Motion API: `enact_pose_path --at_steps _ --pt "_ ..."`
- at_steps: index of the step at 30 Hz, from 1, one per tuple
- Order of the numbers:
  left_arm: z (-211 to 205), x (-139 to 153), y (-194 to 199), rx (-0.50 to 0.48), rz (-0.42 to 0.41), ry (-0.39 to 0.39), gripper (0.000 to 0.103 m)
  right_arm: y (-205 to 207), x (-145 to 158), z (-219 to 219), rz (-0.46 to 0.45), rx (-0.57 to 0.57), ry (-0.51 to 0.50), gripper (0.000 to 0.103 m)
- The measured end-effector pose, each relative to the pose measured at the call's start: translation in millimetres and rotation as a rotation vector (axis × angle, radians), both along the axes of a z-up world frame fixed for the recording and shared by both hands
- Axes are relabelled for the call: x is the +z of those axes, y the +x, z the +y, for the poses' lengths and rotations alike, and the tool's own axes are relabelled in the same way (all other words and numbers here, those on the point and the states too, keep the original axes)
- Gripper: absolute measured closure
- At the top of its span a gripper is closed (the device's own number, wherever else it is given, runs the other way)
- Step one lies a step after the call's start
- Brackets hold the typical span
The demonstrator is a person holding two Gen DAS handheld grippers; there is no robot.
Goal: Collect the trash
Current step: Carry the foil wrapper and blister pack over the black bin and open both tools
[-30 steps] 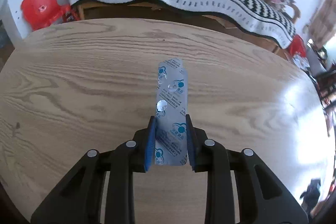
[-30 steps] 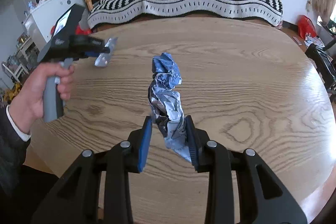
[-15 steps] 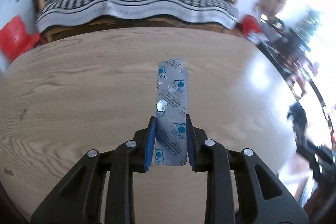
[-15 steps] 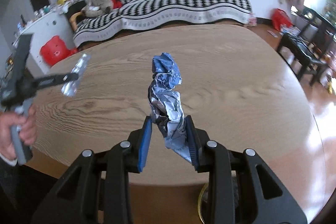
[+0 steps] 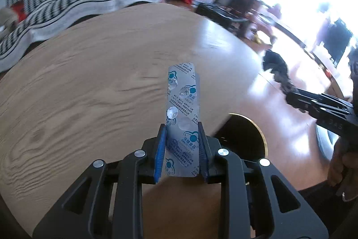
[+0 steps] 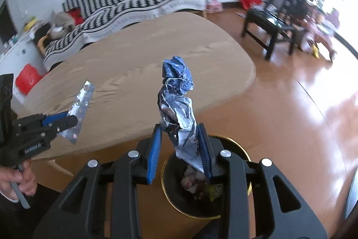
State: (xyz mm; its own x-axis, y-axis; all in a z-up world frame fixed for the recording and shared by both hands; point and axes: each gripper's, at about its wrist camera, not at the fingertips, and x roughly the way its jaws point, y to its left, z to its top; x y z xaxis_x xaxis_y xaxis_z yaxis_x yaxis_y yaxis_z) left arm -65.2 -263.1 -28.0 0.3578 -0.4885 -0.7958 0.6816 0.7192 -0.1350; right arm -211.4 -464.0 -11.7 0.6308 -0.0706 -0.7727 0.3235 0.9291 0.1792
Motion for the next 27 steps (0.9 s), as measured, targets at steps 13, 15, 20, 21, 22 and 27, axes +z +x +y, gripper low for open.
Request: enact_pose_path --at_steps 13,15,20,21,22,27 --pt "-89 -19 -47 -0.202 0.044 -0.008 0.077 -60 -28 -46 0.071 -0.149 0.053 0.070" --pt "-97 -23 -52 -0.218 0.050 -0.002 0.077 -60 -30 -47 0.082 -0.152 0.058 0.070" --pt "-110 -31 -55 -0.238 0.058 0.011 0.077 -55 -35 -47 0.104 -0.150 0.067 0.070" --pt "-112 -32 -55 -0.240 0.058 0.013 0.077 -55 -35 -47 0.106 -0.148 0.067 0.070" --pt "-113 -32 -56 -0.242 0.058 0.014 0.077 -53 -36 -48 0.109 -0.148 0.069 0.070" --pt "-120 -35 -57 -0.249 0.067 0.018 0.077 -49 -38 -49 0.119 -0.147 0.074 0.070"
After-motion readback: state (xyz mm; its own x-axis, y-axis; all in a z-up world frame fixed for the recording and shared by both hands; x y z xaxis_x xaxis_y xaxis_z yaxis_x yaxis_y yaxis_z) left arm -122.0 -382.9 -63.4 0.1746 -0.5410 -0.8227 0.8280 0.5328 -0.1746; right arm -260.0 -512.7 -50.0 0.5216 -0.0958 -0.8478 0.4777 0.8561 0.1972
